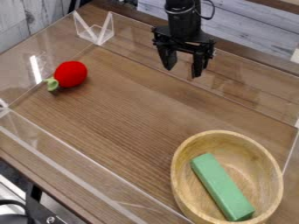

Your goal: Put the green block in the brown bowl

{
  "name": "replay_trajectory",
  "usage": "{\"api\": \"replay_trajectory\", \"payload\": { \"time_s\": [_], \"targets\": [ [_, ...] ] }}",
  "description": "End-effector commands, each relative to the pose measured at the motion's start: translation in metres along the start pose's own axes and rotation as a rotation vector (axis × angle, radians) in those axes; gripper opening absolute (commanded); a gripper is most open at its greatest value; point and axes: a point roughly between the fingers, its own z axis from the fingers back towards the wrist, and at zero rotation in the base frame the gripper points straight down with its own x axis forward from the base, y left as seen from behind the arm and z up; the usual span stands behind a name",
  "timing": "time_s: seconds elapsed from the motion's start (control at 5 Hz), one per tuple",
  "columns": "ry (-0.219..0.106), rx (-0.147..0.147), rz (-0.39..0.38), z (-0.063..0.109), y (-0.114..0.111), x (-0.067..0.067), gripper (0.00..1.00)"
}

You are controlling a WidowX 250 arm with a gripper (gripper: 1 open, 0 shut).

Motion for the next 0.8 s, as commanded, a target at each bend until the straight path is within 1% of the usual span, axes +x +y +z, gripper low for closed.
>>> {"api": "replay_trajectory", "payload": {
  "time_s": [0.0,0.2,0.6],
  "targets": [
    [-0.06,0.007,0.001,0.018,0.009,0.014,1.0],
    [-0.072,0.01,0.007,0.021,0.021,0.02,1.0],
    [-0.05,-0.012,-0.117,0.032,0.023,0.022,1.0]
  ]
}}
